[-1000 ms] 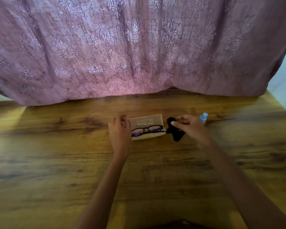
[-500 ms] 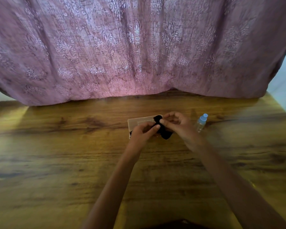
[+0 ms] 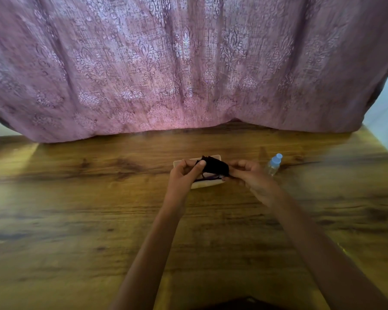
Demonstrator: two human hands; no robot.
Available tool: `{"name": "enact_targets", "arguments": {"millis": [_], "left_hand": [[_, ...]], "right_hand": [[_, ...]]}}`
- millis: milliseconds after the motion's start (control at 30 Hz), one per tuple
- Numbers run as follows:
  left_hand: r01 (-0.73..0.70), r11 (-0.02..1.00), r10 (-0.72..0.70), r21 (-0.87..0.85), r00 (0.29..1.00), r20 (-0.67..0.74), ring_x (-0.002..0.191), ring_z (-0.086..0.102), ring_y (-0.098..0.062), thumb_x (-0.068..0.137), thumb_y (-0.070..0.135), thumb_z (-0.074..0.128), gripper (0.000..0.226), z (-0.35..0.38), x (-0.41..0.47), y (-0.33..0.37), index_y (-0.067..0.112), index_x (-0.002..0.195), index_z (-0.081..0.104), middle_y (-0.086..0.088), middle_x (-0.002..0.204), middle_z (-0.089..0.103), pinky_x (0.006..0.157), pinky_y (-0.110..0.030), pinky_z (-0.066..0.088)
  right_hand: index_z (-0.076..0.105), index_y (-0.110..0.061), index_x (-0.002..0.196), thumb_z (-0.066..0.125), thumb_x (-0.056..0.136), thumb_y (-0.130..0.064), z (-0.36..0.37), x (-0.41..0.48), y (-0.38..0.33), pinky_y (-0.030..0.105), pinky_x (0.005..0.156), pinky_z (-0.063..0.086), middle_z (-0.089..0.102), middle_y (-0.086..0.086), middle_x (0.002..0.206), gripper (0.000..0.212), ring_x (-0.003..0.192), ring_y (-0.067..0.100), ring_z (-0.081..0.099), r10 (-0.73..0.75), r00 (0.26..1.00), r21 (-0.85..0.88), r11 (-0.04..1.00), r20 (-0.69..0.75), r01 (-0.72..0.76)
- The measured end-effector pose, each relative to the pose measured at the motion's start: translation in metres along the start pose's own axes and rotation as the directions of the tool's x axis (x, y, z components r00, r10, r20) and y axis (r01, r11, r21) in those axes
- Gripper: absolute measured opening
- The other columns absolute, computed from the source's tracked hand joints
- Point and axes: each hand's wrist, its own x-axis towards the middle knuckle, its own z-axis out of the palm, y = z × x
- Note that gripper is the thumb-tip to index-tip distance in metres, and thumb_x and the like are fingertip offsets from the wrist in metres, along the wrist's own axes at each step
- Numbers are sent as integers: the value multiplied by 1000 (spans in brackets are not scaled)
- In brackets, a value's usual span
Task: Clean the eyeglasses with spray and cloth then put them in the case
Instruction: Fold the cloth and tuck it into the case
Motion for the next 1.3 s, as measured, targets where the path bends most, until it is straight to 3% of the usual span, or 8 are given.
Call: {"name": "enact_targets", "arguments": {"millis": [133, 367, 467, 733, 833, 1000, 1167, 1300], "left_hand": [[-12, 1000, 12, -16, 1000, 28, 74, 66, -2, 90, 22, 65, 16, 1, 1, 3, 8, 91, 58, 9, 74, 70, 65, -13, 49], [-13, 1000, 15, -20, 998, 67, 97, 67, -20, 91, 18, 64, 22, -1, 2, 3, 6, 109, 58, -13, 107, 68, 74, -19, 53], [-12, 1000, 13, -15, 997, 79, 98, 67, -17, 90, 21, 65, 25, -1, 0, 3, 10, 113, 62, -8, 108, 70, 74, -18, 52], [80, 994, -92, 77, 981, 168, 106, 66, -16, 86, 38, 68, 36, -3, 0, 6, 20, 118, 67, 0, 109, 73, 99, -36, 49], [94, 993, -110, 77, 961, 255, 107, 66, -22, 87, 37, 67, 35, -5, 1, 8, 18, 116, 69, -5, 111, 72, 97, -38, 49], [298, 948, -244, -116, 908, 340, 109, 66, -25, 80, 37, 70, 47, -4, 2, 9, 9, 118, 67, -12, 116, 70, 87, -31, 53], [348, 918, -263, -191, 893, 365, 102, 68, -20, 84, 21, 68, 38, -1, -1, 10, 5, 119, 65, -9, 109, 71, 81, -27, 55], [291, 940, -246, -181, 940, 235, 103, 68, -20, 74, 20, 75, 41, -4, 0, 10, 9, 113, 66, -6, 111, 71, 76, -28, 56]], "right_hand": [[69, -10, 113, 64, 85, -43, 7, -6, -3, 31, 91, 53, 73, 6, 108, 44, 102, 18, 69, 35, 993, -27, 999, 109, -32], [70, -16, 106, 76, 78, -25, 15, -4, -2, 30, 91, 52, 74, -1, 103, 30, 104, 17, 68, -69, 996, 44, 997, 47, 67], [67, -26, 110, 81, 75, -30, 16, -4, -1, 29, 87, 53, 73, -5, 105, 38, 103, 12, 67, -116, 992, -117, 986, 41, 120], [67, -15, 116, 57, 96, -28, 21, -3, -7, 31, 83, 57, 72, 5, 109, 26, 102, 18, 68, -141, 989, -21, 990, -54, 140], [69, -22, 115, 60, 94, -31, 21, -3, -9, 34, 84, 57, 73, -2, 107, 24, 101, 15, 69, -148, 988, -34, 989, -51, 146], [70, -25, 107, 62, 93, -27, 19, -8, -14, 11, 67, 51, 75, -9, 98, 17, 91, 3, 70, -162, 987, 1, 987, 5, 162], [70, -21, 114, 65, 90, -28, 17, -8, -15, 22, 79, 54, 74, -3, 105, 26, 98, 10, 69, -156, 987, 10, 988, 30, 156], [69, -16, 114, 75, 76, -17, 11, -7, -14, 29, 78, 58, 74, 6, 105, 39, 98, 19, 70, -136, 984, 76, 989, 119, 127]]}}
